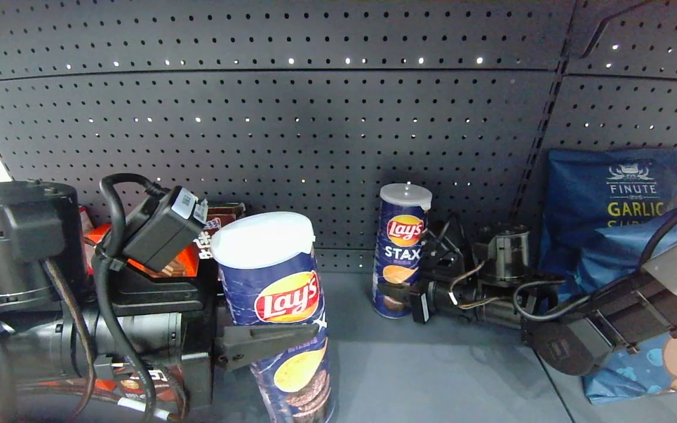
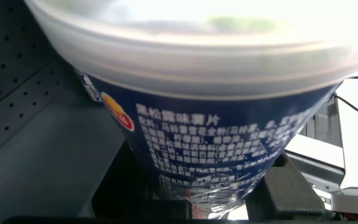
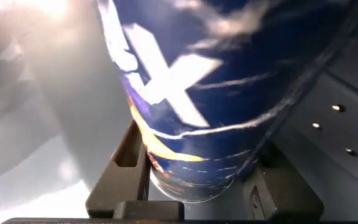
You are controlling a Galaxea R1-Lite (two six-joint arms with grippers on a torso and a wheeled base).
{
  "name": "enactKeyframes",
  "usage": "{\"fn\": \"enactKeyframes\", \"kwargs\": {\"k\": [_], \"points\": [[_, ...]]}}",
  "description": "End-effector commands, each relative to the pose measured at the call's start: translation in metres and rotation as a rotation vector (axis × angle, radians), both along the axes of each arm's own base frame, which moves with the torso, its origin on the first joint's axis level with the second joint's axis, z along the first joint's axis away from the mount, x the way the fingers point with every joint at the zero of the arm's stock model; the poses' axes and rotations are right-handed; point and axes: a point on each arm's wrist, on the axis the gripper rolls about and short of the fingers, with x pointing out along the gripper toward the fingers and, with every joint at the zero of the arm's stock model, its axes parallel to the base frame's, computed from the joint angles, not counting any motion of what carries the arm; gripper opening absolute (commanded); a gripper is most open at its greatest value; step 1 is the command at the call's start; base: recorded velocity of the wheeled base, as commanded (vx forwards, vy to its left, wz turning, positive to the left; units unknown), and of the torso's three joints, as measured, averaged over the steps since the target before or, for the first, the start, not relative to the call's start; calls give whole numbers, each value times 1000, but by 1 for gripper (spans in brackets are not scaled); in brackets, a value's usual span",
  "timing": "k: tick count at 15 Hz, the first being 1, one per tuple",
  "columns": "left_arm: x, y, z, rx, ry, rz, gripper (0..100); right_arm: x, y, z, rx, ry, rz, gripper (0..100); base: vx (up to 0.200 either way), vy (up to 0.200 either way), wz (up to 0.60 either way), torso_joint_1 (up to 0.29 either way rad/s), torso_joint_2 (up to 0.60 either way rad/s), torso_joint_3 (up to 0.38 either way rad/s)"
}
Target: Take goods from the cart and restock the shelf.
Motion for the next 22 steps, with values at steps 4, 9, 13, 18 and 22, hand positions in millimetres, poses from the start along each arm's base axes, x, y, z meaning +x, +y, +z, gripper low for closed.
{"fn": "enactKeyframes", "kwargs": {"k": [4, 9, 13, 18, 22], "points": [[1, 0, 2, -3, -4, 0, 0, -37, 5, 22, 19, -43, 32, 0, 0, 0, 0, 0, 0, 0], [3, -1, 3, -5, -4, 1, 0, -88, 1, 23, 26, -50, 99, 0, 0, 0, 0, 0, 0, 0], [5, 1, 3, -4, -4, 18, 0, -117, -7, 11, 30, -57, 132, 0, 0, 0, 0, 0, 0, 0], [8, 2, 0, 2, 6, 27, 0, -137, -14, 3, 13, -33, 164, 0, 0, 0, 0, 0, 0, 0], [9, 1, -1, 4, 10, 28, 0, -143, -13, 1, 9, -23, 181, 0, 0, 0, 0, 0, 0, 0]]}}
